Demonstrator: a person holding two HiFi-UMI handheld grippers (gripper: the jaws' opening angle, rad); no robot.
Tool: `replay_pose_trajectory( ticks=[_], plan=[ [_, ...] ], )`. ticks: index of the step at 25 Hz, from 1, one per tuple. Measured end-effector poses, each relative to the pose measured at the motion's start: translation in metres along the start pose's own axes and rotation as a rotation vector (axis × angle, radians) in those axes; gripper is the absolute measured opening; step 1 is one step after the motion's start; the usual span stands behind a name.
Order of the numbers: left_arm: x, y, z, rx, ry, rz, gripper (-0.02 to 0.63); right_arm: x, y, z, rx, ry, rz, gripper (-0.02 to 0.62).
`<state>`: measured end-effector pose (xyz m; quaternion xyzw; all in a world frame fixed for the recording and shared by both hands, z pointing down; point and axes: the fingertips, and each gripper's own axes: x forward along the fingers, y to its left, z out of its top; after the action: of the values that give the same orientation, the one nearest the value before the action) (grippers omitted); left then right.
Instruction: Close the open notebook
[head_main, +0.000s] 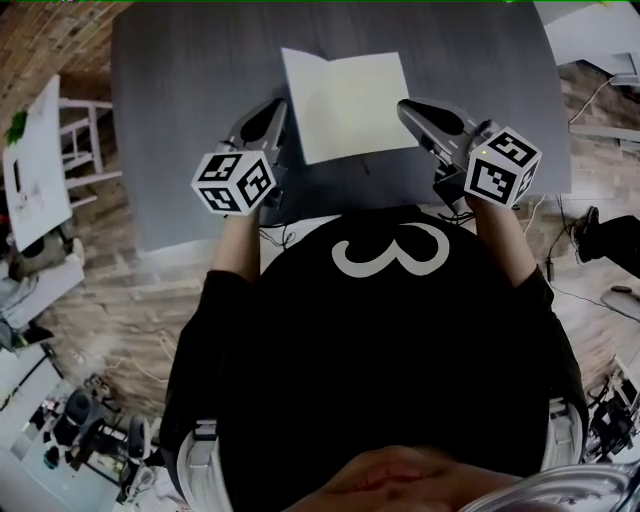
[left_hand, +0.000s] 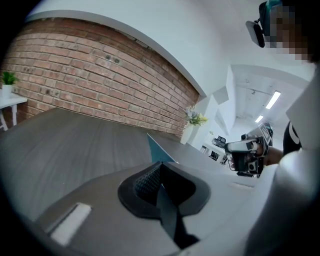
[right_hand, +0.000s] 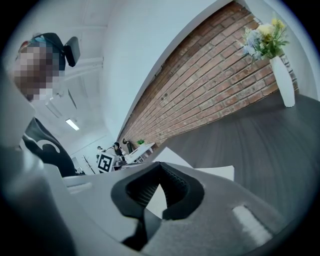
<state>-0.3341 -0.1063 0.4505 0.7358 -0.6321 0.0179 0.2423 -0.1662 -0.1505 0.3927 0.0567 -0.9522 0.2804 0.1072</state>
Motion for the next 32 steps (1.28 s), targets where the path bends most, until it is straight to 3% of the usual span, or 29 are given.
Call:
replay_pose_trajectory(
  ticks=[8,20,32],
  plan=[
    [0.015,-0.005,-0.019,-0.001,0.047,-0.031,0.015,-0.012,-0.011,-0.006,0.015,-0.021,-0.036,0.002],
    [0.028,-0.03,-0.019,0.025,0.06,-0.094,0.015,-0.03,-0.019,-0.012,0.038,-0.05,-0.068,0.002],
    [0.049,-0.058,-0.018,0.113,0.098,-0.16,0.015,-0.046,-0.027,-0.016,0.062,-0.08,-0.118,0.002]
  ],
)
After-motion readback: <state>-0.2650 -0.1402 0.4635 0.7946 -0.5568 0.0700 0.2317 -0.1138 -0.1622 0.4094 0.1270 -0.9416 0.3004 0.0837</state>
